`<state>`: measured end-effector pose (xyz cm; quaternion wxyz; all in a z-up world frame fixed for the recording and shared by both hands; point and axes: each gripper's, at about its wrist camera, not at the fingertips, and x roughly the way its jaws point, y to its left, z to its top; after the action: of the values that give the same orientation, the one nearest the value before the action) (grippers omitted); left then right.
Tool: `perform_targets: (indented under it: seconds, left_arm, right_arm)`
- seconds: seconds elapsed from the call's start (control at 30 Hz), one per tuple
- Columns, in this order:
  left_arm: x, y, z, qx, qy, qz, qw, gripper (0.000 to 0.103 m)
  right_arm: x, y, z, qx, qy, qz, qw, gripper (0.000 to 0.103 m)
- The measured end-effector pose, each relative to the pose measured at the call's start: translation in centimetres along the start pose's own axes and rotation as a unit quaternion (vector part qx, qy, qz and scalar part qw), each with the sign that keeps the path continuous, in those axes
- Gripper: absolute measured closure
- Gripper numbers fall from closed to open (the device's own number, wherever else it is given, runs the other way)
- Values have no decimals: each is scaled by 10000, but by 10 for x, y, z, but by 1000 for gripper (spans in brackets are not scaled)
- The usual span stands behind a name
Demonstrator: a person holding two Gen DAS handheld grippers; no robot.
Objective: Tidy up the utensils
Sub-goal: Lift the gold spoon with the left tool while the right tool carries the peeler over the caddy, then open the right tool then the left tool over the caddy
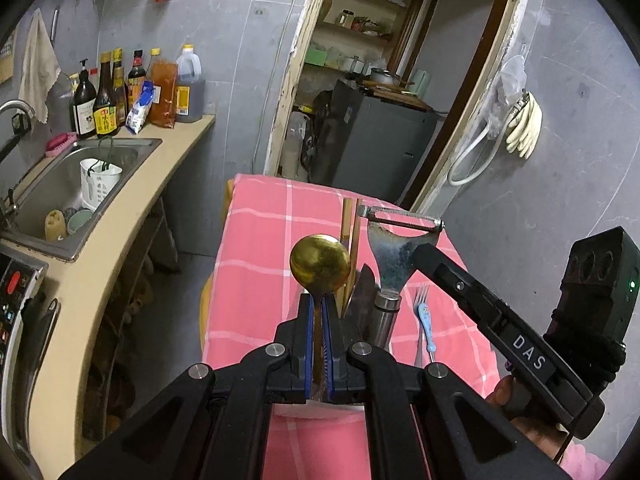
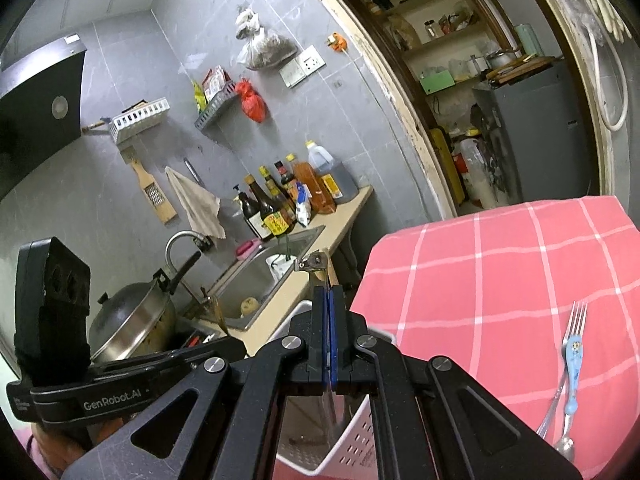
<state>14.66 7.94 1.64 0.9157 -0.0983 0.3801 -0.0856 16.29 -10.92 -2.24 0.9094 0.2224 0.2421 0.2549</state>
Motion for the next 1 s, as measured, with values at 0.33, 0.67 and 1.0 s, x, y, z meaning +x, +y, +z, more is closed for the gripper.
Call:
perform_targets:
  seconds: [0.33, 0.67, 1.0]
  left_arm:
    - [-5, 11, -5, -252, 21, -80, 9996, 98]
    - [-19, 20, -7, -466, -205, -208, 9985, 74]
    - [-34, 4, -5, -250, -815, -213, 9961, 24]
  right_arm:
    - [-4, 2, -10, -49, 333, -54, 9994, 98]
    - [-20, 14, -10, -230, 451, -198, 9985, 81]
    - [-67, 13, 10, -348, -144, -754, 9964, 18]
